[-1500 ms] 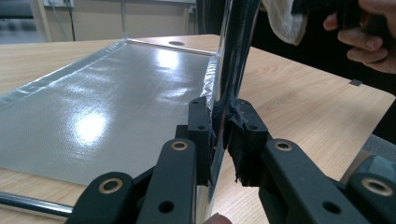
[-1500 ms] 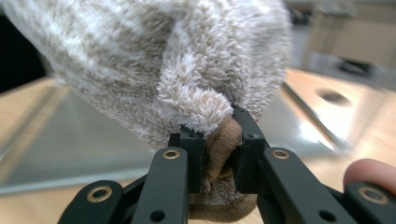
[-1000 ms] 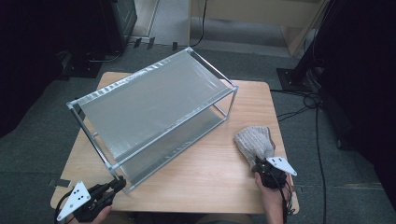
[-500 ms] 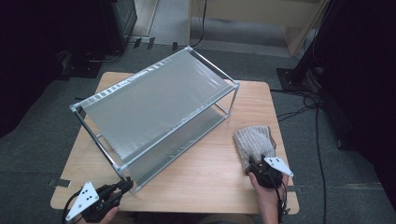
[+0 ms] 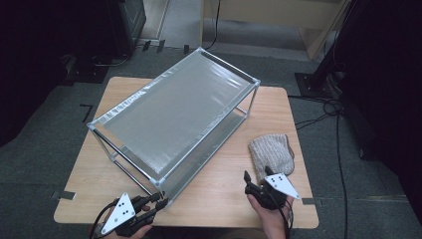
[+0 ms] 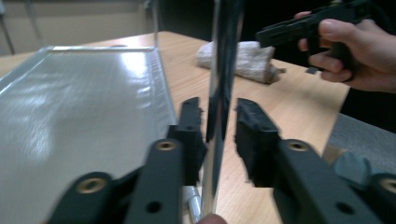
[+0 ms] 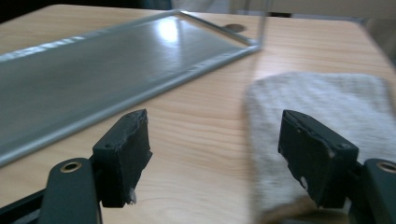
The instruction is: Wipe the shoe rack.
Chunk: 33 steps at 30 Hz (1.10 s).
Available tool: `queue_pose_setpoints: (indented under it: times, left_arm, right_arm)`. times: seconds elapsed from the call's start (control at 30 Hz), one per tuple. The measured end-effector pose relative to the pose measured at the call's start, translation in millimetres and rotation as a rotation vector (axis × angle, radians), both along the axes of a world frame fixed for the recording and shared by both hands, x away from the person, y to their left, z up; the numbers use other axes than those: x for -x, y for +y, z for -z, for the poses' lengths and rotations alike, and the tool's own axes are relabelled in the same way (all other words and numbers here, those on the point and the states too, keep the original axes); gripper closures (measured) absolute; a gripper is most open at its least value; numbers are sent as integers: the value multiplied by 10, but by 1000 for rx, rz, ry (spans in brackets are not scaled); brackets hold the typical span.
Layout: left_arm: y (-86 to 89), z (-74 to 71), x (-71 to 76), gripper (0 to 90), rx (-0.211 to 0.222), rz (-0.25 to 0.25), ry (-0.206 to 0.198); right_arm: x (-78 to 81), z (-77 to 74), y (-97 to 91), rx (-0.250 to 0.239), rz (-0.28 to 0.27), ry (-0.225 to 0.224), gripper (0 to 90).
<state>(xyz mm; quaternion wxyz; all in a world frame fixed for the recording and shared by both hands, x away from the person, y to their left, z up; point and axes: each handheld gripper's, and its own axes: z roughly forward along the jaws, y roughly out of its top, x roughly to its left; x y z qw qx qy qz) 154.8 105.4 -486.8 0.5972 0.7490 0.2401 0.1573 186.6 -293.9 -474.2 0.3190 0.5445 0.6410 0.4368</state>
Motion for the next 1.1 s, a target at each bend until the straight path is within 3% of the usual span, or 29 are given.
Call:
queue_pose_setpoints:
  times: [0.07, 0.13, 0.23, 0.33, 0.5, 0.67, 0.8, 0.93, 1.1]
  left_arm:
    - [95, 0, 38, 635, -2, 15, -33]
    - [226, 5, 58, 611, -18, 19, -55]
    - [460, 7, 17, 596, 5, -25, -51]
    - [680, 14, -85, 590, 46, -131, -14]
    - [963, 83, -247, 594, 32, -335, 41]
    - [1175, 128, -401, 595, 60, -470, 77]
    - [1240, 166, -502, 595, 60, -506, 102]
    - [1256, 192, -571, 597, 54, -524, 117]
    - [1248, 216, -599, 600, 50, -538, 128]
  right_arm:
    - [28, 1, 149, 2, -55, 2, 262]
    - [62, -4, 299, 22, -91, -22, 275]
    - [93, -13, 503, 10, -177, -33, 275]
    - [107, 0, 674, -17, -241, -20, 276]
    - [153, 21, 946, -62, -354, -9, 292]
    - [260, 1, 1195, -74, -469, -19, 347]
    - [358, -32, 1426, -114, -580, -37, 369]
    - [399, -18, 1654, -109, -648, -41, 414]
    - [353, 18, 1841, -86, -679, -15, 597]
